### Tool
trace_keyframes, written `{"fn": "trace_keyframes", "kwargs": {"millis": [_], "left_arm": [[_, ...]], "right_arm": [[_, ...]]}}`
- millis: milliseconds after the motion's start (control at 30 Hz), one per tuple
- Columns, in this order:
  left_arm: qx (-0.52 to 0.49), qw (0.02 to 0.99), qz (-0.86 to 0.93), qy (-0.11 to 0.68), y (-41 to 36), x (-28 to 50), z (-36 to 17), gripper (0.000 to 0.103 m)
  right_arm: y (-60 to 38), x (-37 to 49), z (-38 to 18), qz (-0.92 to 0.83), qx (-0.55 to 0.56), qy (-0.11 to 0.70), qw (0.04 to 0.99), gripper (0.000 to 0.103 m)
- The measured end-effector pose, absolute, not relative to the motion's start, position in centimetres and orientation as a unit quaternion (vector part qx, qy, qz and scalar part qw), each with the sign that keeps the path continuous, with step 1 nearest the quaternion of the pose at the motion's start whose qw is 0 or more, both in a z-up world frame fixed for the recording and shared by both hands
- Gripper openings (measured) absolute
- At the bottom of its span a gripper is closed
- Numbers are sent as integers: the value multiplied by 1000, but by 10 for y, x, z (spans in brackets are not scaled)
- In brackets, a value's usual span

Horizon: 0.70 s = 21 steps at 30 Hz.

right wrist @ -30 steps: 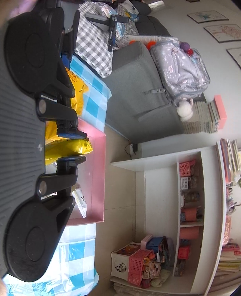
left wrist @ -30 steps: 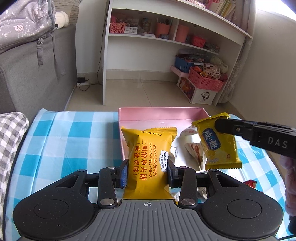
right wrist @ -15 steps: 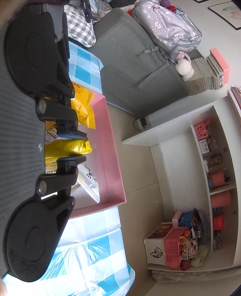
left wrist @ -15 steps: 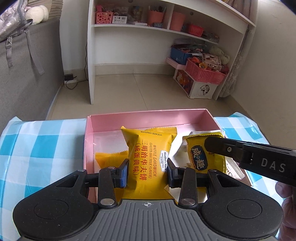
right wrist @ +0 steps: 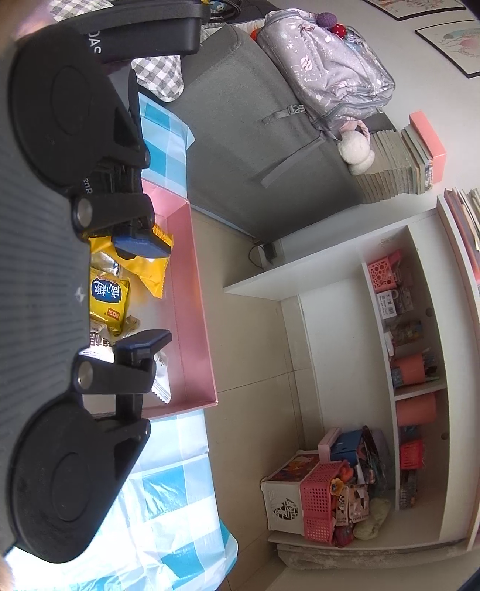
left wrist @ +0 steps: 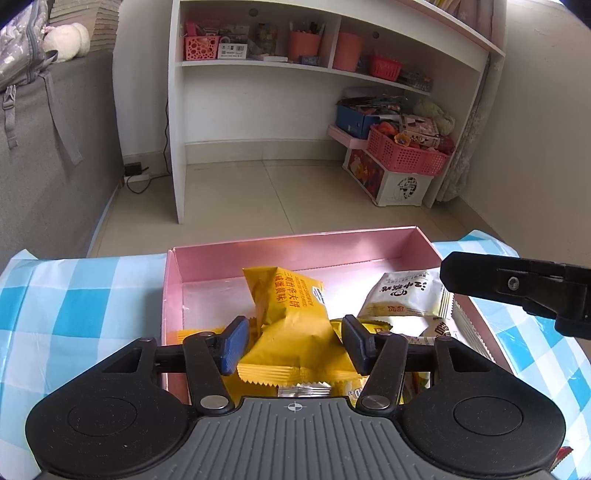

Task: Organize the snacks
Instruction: 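Lower both packets into the pink box and open both grippers, then lift both grippers out of the box toward the loose snacks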

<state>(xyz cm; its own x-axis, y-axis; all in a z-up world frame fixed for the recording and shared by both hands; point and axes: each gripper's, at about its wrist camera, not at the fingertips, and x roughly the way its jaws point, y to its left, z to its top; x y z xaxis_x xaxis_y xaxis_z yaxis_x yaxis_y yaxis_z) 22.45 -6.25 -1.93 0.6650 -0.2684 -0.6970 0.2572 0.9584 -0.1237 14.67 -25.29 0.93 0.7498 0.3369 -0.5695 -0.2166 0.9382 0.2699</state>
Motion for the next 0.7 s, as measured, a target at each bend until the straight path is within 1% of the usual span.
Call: {"fn": "trace_keyframes", "kwargs": {"millis": [33,100,167,200,267,300,367,433,467,533,600,700], "left_arm": [[-2,913,-143,382,-63,221,-17,59],[2,913,-144,381,-60,213,-12,65],[4,913,-144,381,-55,202,-7,71],[5,914,-143,381,-53,197,-4,73],[6,914,-140,382,-45,186,0,77],[7,913,-139,383,-42,180,2,80],[8,914,-138,382,-36,170,5,82],[14,912,-133,387,-31,161,9,83],[17,912,-129,389,-29,156,10,83],[21,913,-124,389,-24,144,14,87],[20,912,-124,390,-20,132,17,91],[18,908,-119,400,-13,114,18,92]], "right_arm": [[-252,145,10,149,92,321,931,48],[-250,141,14,150,83,319,932,54],[-248,136,16,149,71,316,934,64],[-246,133,17,149,64,316,935,66],[-244,128,19,148,54,317,935,73],[-242,125,20,147,49,318,935,74],[-241,120,22,145,45,323,934,80],[-240,113,24,145,37,327,933,83],[-239,110,25,145,35,327,933,87],[-238,102,27,144,30,329,933,91],[-235,95,27,146,25,331,932,93],[-231,84,28,146,14,334,931,96]]}}
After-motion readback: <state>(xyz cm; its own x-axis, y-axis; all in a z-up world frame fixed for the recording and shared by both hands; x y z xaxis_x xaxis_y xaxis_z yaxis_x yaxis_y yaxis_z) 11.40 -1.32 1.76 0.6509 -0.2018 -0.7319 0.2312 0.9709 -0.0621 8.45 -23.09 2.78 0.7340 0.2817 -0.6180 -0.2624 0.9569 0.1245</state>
